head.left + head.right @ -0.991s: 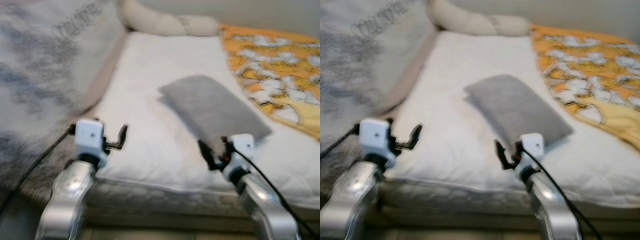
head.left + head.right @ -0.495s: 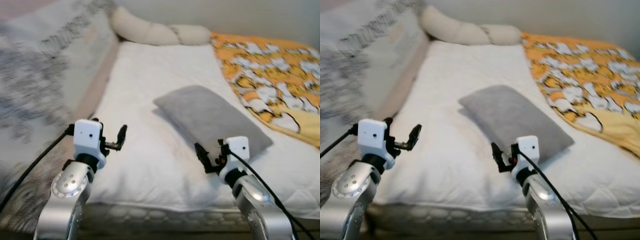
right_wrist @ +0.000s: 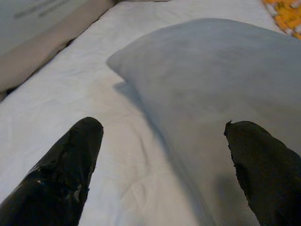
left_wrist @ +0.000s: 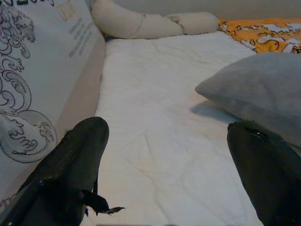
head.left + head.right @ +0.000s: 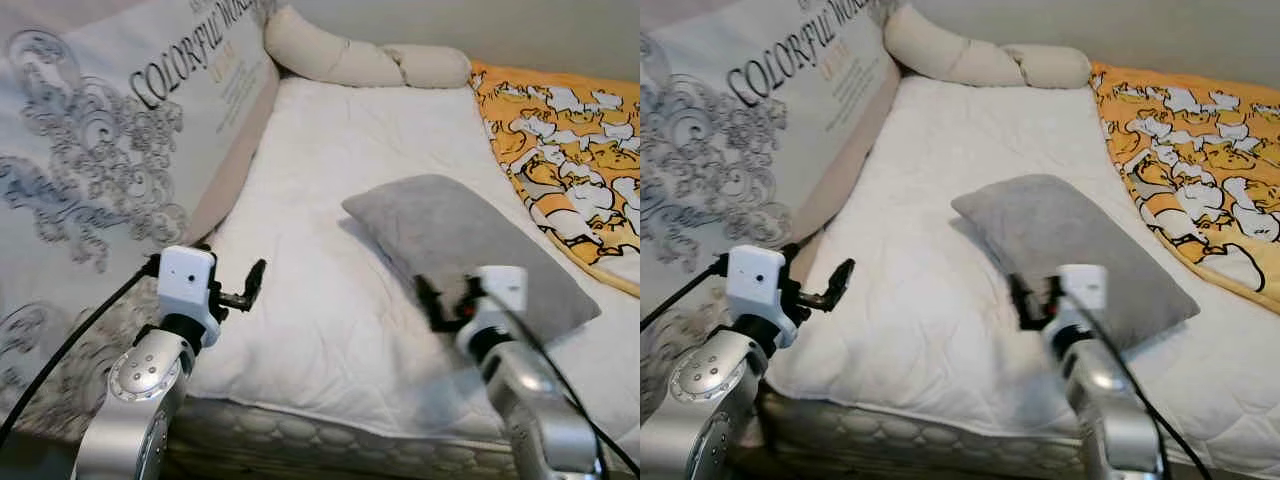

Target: Clean up the room

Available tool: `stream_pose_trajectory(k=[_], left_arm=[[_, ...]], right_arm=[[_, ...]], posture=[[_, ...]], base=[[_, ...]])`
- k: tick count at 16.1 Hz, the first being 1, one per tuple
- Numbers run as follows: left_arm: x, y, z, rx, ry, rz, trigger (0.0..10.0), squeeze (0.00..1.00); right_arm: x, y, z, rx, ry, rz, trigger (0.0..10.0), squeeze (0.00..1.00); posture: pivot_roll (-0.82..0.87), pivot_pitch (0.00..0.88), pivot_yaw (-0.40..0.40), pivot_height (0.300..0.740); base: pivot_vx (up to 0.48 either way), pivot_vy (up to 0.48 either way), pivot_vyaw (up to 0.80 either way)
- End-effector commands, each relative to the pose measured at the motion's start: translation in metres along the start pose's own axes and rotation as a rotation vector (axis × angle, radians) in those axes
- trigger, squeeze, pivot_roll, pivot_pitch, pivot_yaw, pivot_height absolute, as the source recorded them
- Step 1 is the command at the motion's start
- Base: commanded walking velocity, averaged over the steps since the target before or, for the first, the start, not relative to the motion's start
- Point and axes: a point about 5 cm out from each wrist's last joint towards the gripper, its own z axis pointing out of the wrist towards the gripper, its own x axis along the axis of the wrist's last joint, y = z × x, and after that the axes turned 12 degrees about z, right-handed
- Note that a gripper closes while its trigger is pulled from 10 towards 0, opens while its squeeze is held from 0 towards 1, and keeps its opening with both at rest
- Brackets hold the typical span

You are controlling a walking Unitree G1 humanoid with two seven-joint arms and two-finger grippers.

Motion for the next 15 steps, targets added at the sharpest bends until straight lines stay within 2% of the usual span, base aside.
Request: stream_pose_trajectory(k=[1, 4, 7, 9, 10, 11, 12, 13, 14, 15], left_arm=[[0.002, 0.002, 0.001, -0.029, 0.000, 0.018, 10.0, 0.00], [0.005, 0.009, 0.005, -0.144, 0.008, 0.017, 10.0, 0.00], [0.007, 0.012, 0.010, -0.238, 0.010, 0.035, 10.0, 0.00], [0.006, 0.013, 0.011, -0.264, 0.009, 0.051, 10.0, 0.00], [0.006, 0.013, 0.011, -0.266, 0.007, 0.051, 10.0, 0.00], [0.006, 0.014, 0.011, -0.273, 0.004, 0.049, 10.0, 0.00], [0.006, 0.016, 0.011, -0.284, 0.003, 0.048, 10.0, 0.00], [0.006, 0.016, 0.011, -0.284, 0.003, 0.045, 10.0, 0.00], [0.006, 0.016, 0.010, -0.282, 0.003, 0.043, 10.0, 0.00], [0.005, 0.016, 0.010, -0.283, 0.001, 0.042, 10.0, 0.00]], right_arm=[[0.003, 0.009, 0.002, -0.054, -0.009, 0.041, 10.0, 1.00], [0.014, 0.033, 0.013, -0.174, 0.007, 0.114, 10.0, 1.00], [0.025, 0.067, 0.023, -0.337, 0.036, 0.191, 10.0, 1.00], [0.035, 0.089, 0.025, -0.420, 0.065, 0.185, 10.0, 1.00], [0.037, 0.094, 0.025, -0.441, 0.072, 0.195, 10.0, 1.00], [0.041, 0.107, 0.023, -0.507, 0.084, 0.217, 10.0, 1.00], [0.041, 0.124, 0.019, -0.601, 0.084, 0.258, 10.0, 1.00], [0.038, 0.133, 0.015, -0.647, 0.075, 0.298, 10.0, 1.00], [0.033, 0.136, 0.014, -0.669, 0.058, 0.325, 10.0, 1.00], [0.018, 0.138, 0.015, -0.674, -0.024, 0.380, 10.0, 1.00]], posture=[[0.04, 0.000, -0.026, 0.740], [0.04, 0.000, -0.021, 0.740], [0.04, 0.000, -0.013, 0.740], [0.04, 0.000, -0.010, 0.740], [0.04, 0.000, -0.009, 0.740], [0.04, 0.000, -0.012, 0.740], [0.05, 0.000, -0.018, 0.740], [0.05, 0.000, -0.022, 0.740], [0.05, 0.000, -0.022, 0.740], [0.05, 0.000, -0.022, 0.740]], base=[[0.000, 0.000, 0.00], [0.000, 0.000, 0.00], [0.000, 0.000, 0.00], [0.000, 0.000, 0.00], [0.000, 0.000, 0.00], [0.000, 0.000, 0.00], [0.000, 0.000, 0.00], [0.000, 0.000, 0.00], [0.000, 0.000, 0.00], [0.000, 0.000, 0.00]])
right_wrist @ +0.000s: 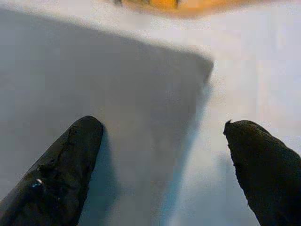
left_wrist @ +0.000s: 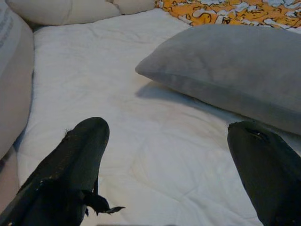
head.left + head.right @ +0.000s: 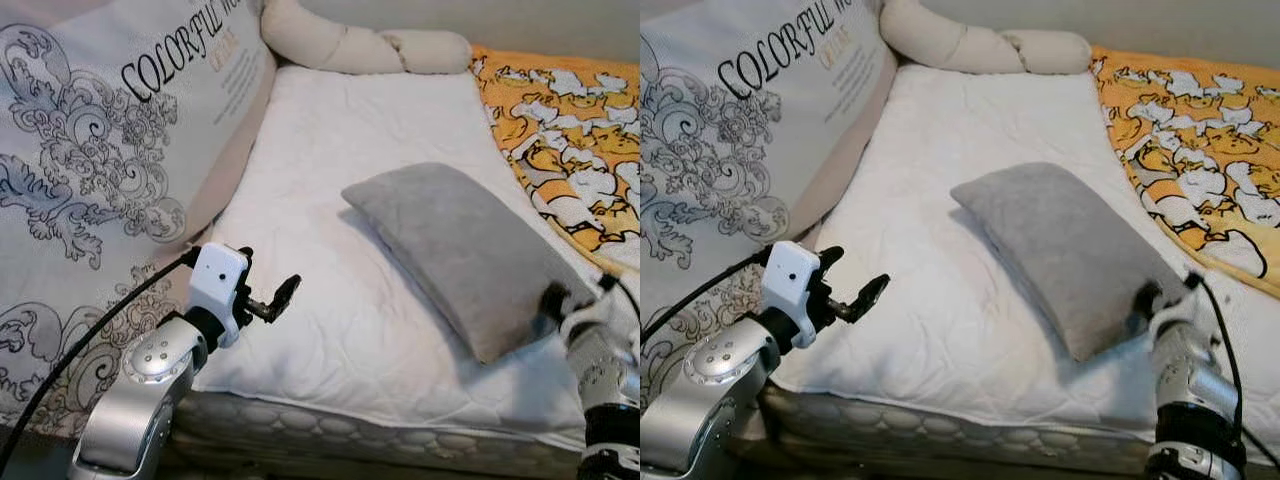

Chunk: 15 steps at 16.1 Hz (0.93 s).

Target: Clean up the room

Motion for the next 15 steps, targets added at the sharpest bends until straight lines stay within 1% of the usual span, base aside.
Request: stream_pose_trajectory(k=[1, 2, 3, 4, 6, 7, 8, 9, 11, 12, 14, 15], left_arm=[[-0.002, 0.002, 0.000, -0.018, -0.007, -0.004, 10.0, 0.00], [-0.002, 0.001, 0.001, -0.019, -0.008, -0.003, 10.0, 0.00], [-0.002, 0.001, 0.001, -0.019, -0.008, -0.002, 10.0, 0.00], [-0.002, 0.001, 0.001, -0.019, -0.008, -0.001, 10.0, 0.00], [-0.002, 0.000, 0.001, -0.018, -0.009, 0.001, 10.0, 0.00], [-0.001, -0.001, 0.001, -0.012, -0.008, 0.007, 10.0, 0.00], [0.000, -0.002, 0.001, -0.007, -0.005, 0.012, 10.0, 0.00], [0.000, -0.003, 0.001, -0.005, -0.005, 0.014, 10.0, 0.00], [0.000, -0.005, 0.001, 0.000, -0.004, 0.017, 10.0, 0.00], [0.000, -0.005, 0.002, 0.002, -0.002, 0.019, 10.0, 0.00], [0.000, -0.005, 0.002, 0.003, 0.002, 0.021, 10.0, 0.00], [0.001, -0.005, 0.003, 0.006, 0.007, 0.024, 10.0, 0.00]], right_arm=[[-0.022, -0.007, 0.001, 0.054, -0.149, -0.006, 10.0, 0.00], [-0.047, -0.028, -0.004, 0.191, -0.294, -0.018, 10.0, 0.00], [-0.059, -0.042, -0.009, 0.268, -0.364, -0.020, 10.0, 0.00], [-0.062, -0.046, -0.010, 0.285, -0.380, -0.022, 10.0, 0.00], [-0.075, -0.063, -0.017, 0.373, -0.457, -0.030, 10.0, 0.00], [-0.093, -0.088, -0.033, 0.513, -0.579, -0.020, 10.0, 0.00], [-0.098, -0.105, -0.044, 0.600, -0.632, 0.000, 10.0, 0.00], [-0.097, -0.109, -0.046, 0.616, -0.639, 0.023, 10.0, 0.00], [-0.089, -0.122, -0.049, 0.655, -0.640, 0.140, 10.0, 0.00], [-0.079, -0.131, -0.053, 0.691, -0.649, 0.242, 10.0, 0.00], [-0.074, -0.138, -0.060, 0.736, -0.670, 0.301, 10.0, 0.00], [-0.072, -0.138, -0.062, 0.742, -0.674, 0.330, 10.0, 0.00]], posture=[[0.05, 0.000, -0.021, 0.740], [0.05, 0.000, -0.020, 0.740], [0.05, 0.000, -0.020, 0.740], [0.05, 0.000, -0.020, 0.740], [0.06, 0.000, -0.023, 0.740], [0.06, 0.000, -0.028, 0.740], [0.06, 0.000, -0.030, 0.740], [0.06, 0.000, -0.030, 0.740], [0.06, 0.000, -0.028, 0.740], [0.05, 0.000, -0.026, 0.740], [0.05, 0.000, -0.026, 0.740], [0.05, 0.000, -0.027, 0.740]], base=[[0.000, 0.000, 0.00], [0.000, 0.000, 0.00], [0.000, 0.000, 0.00], [0.000, 0.000, 0.00], [0.000, 0.000, 0.00], [0.000, 0.000, 0.00], [0.000, 0.000, 0.00], [0.000, 0.000, 0.00], [0.000, 0.000, 0.00], [0.000, 0.000, 0.00], [0.000, 0.000, 0.00], [0.000, 0.000, 0.00]])
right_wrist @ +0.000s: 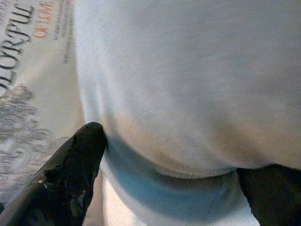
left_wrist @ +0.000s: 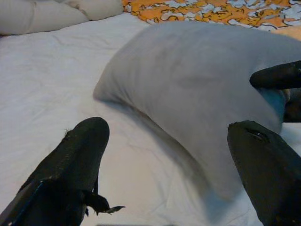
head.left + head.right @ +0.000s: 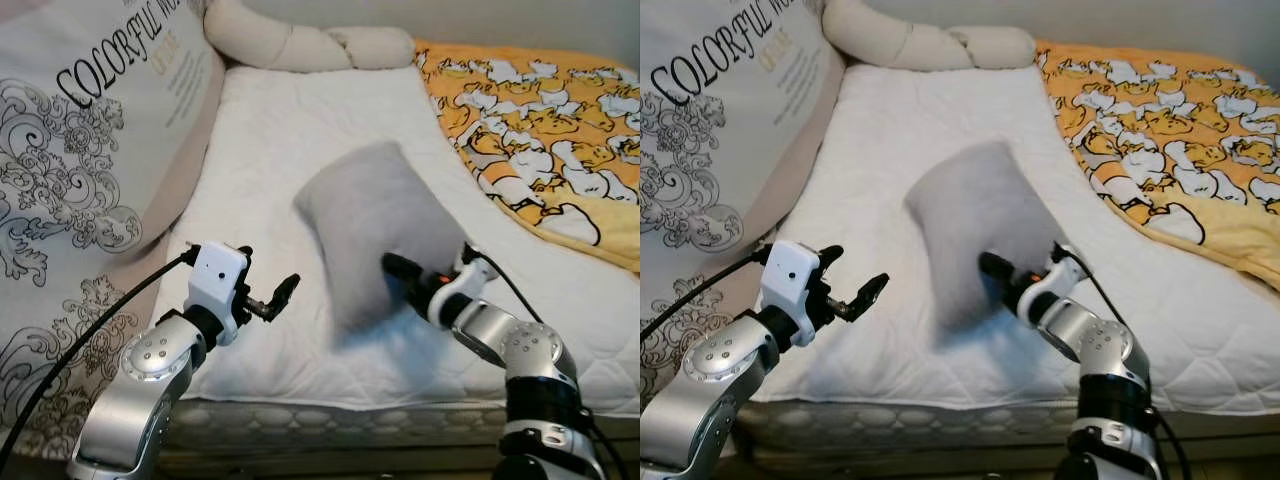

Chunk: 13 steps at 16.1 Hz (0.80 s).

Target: Clean up the room

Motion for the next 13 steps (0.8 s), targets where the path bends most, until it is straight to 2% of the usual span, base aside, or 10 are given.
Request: stream_pose_trajectory(k=[1, 3, 5, 7, 8, 9, 10, 11, 12, 13], left_arm=[[0.002, -0.004, 0.002, 0.014, 0.006, 0.012, 10.0, 0.00], [0.002, -0.004, 0.002, 0.016, 0.007, 0.014, 10.0, 0.00], [0.001, -0.004, 0.002, 0.008, 0.004, 0.024, 10.0, 0.00], [0.001, -0.003, 0.004, 0.004, 0.002, 0.015, 10.0, 0.00], [-0.001, -0.003, 0.004, 0.005, -0.005, 0.000, 10.0, 0.00], [-0.002, -0.003, 0.004, 0.005, -0.008, -0.004, 10.0, 0.00], [-0.002, -0.003, 0.004, 0.004, -0.013, -0.002, 10.0, 0.00], [-0.003, -0.003, 0.007, -0.002, -0.018, 0.004, 10.0, 0.00], [-0.003, -0.004, 0.011, -0.008, -0.016, -0.001, 10.0, 0.00], [-0.003, -0.006, 0.017, -0.025, -0.014, -0.045, 10.0, 0.90]], right_arm=[[0.007, -0.013, -0.004, 0.065, 0.033, 0.027, 10.0, 0.00], [0.010, -0.017, -0.009, 0.089, 0.044, 0.051, 10.0, 0.00], [0.000, 0.005, -0.017, -0.043, -0.004, -0.032, 10.0, 0.00], [-0.006, 0.040, -0.034, -0.230, -0.054, -0.254, 10.0, 0.00], [0.001, 0.056, -0.046, -0.280, -0.012, -0.287, 10.0, 0.00], [0.005, 0.063, -0.053, -0.293, 0.013, -0.285, 10.0, 0.00], [0.004, 0.066, -0.058, -0.291, -0.001, -0.292, 10.0, 0.44], [0.001, 0.071, -0.067, -0.258, -0.046, -0.313, 10.0, 1.00], [0.002, 0.074, -0.077, -0.223, -0.071, -0.335, 10.0, 1.00], [0.011, 0.075, -0.090, -0.183, -0.066, -0.371, 10.0, 1.00]], posture=[[0.05, 0.000, -0.025, 0.740], [0.04, 0.000, -0.023, 0.740], [0.04, 0.000, -0.021, 0.740], [0.04, 0.000, -0.021, 0.740], [0.03, 0.000, -0.013, 0.740], [0.03, 0.000, -0.010, 0.740], [0.02, 0.000, -0.005, 0.740], [0.02, 0.000, -0.002, 0.740], [0.02, 0.000, -0.001, 0.740], [0.01, 0.000, -0.003, 0.740]], base=[[0.000, 0.000, 0.00], [0.000, 0.000, 0.00], [0.000, 0.000, 0.00], [0.000, 0.000, 0.00], [0.000, 0.000, 0.00], [0.000, 0.000, 0.00], [0.000, 0.000, 0.00], [0.000, 0.000, 0.00], [0.000, 0.000, 0.00], [0.000, 0.000, 0.00]])
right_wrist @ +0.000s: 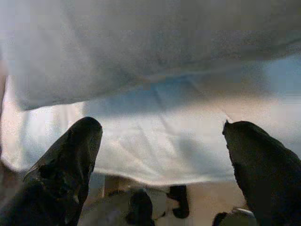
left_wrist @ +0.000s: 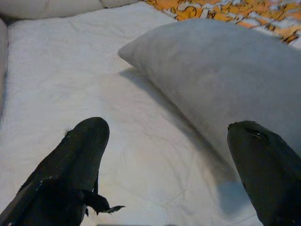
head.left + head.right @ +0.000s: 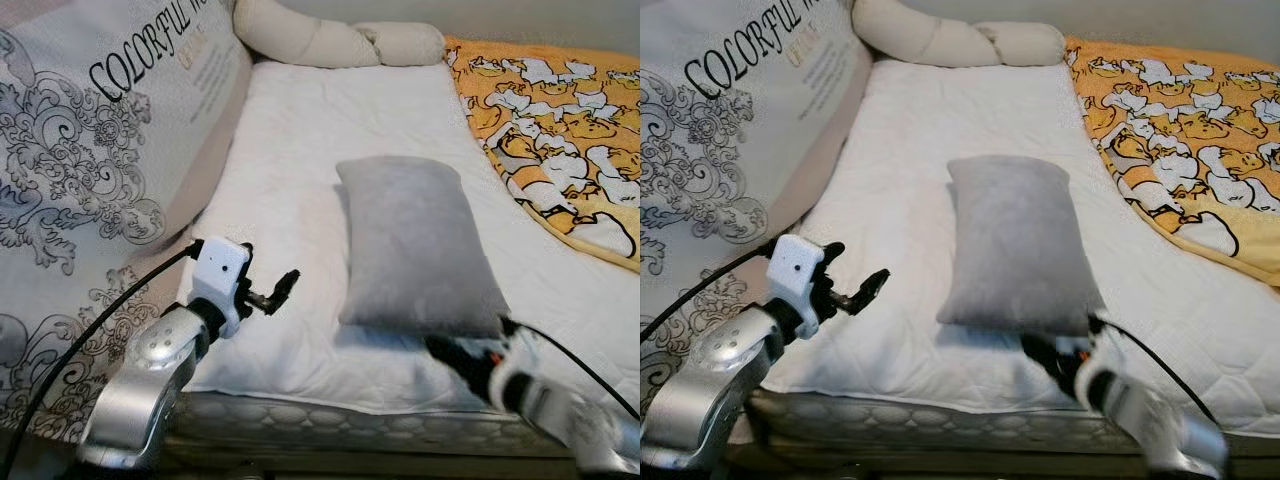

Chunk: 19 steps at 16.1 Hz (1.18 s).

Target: Clean up the room

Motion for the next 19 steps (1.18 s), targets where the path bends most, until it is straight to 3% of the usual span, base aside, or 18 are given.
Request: stream_pose_trajectory(k=[1, 5, 7, 9, 10, 11, 13, 14, 15, 17, 19], left_arm=[[0.000, -0.004, 0.006, -0.010, 0.004, -0.066, 10.0, 1.00], [-0.003, -0.019, 0.033, -0.025, 0.024, -0.243, 10.0, 1.00], [-0.008, -0.020, 0.056, -0.060, 0.020, -0.378, 10.0, 1.00], [-0.015, -0.014, 0.071, -0.084, -0.006, -0.467, 10.0, 1.00], [-0.022, -0.006, 0.082, -0.101, -0.036, -0.535, 10.0, 1.00], [-0.032, 0.006, 0.091, -0.117, -0.084, -0.579, 10.0, 1.00], [-0.044, 0.022, 0.100, -0.102, -0.145, -0.611, 10.0, 1.00], [-0.045, 0.024, 0.101, -0.093, -0.147, -0.635, 10.0, 1.00], [-0.049, 0.030, 0.103, -0.066, -0.159, -0.711, 10.0, 0.00], [-0.053, 0.045, 0.107, -0.065, -0.176, -0.794, 10.0, 0.00], [-0.053, 0.056, 0.109, -0.098, -0.181, -0.843, 10.0, 0.00]], right_arm=[[0.020, -0.004, -0.014, 0.069, 0.064, -0.077, 10.0, 1.00], [0.059, 0.015, -0.054, 0.038, 0.155, -0.192, 10.0, 1.00], [0.090, 0.025, -0.074, -0.059, 0.290, -0.208, 10.0, 1.00], [0.109, 0.025, -0.081, -0.105, 0.397, -0.217, 10.0, 1.00], [0.120, 0.022, -0.079, -0.108, 0.464, -0.207, 10.0, 1.00], [0.123, 0.013, -0.064, -0.084, 0.487, -0.194, 10.0, 1.00], [0.122, 0.004, -0.033, -0.061, 0.519, -0.135, 10.0, 1.00], [0.121, 0.004, -0.027, -0.070, 0.520, -0.129, 10.0, 1.00], [0.117, 0.004, -0.011, -0.089, 0.519, -0.098, 10.0, 1.00], [0.108, 0.004, 0.013, -0.101, 0.518, 0.000, 10.0, 1.00], [0.100, 0.004, 0.024, -0.116, 0.488, 0.043, 10.0, 1.00]], posture=[[0.01, 0.000, -0.004, 0.740], [0.00, 0.000, -0.013, 0.740], [-0.02, 0.000, -0.009, 0.740], [-0.04, 0.000, 0.003, 0.740], [-0.06, 0.000, 0.011, 0.740], [-0.09, 0.000, 0.023, 0.740], [-0.13, 0.000, 0.048, 0.740], [-0.13, 0.000, 0.050, 0.740], [-0.16, 0.000, 0.063, 0.740], [-0.18, 0.000, 0.072, 0.740], [-0.18, 0.000, 0.075, 0.740]], base=[[0.000, 0.000, 0.00], [0.000, 0.000, 0.00], [0.000, 0.000, 0.00], [0.000, 0.000, 0.00], [0.000, 0.000, 0.00], [0.000, 0.000, 0.00], [0.000, 0.000, 0.00], [0.000, 0.000, 0.00], [0.000, 0.000, 0.00], [0.000, 0.000, 0.00], [0.000, 0.000, 0.00]])
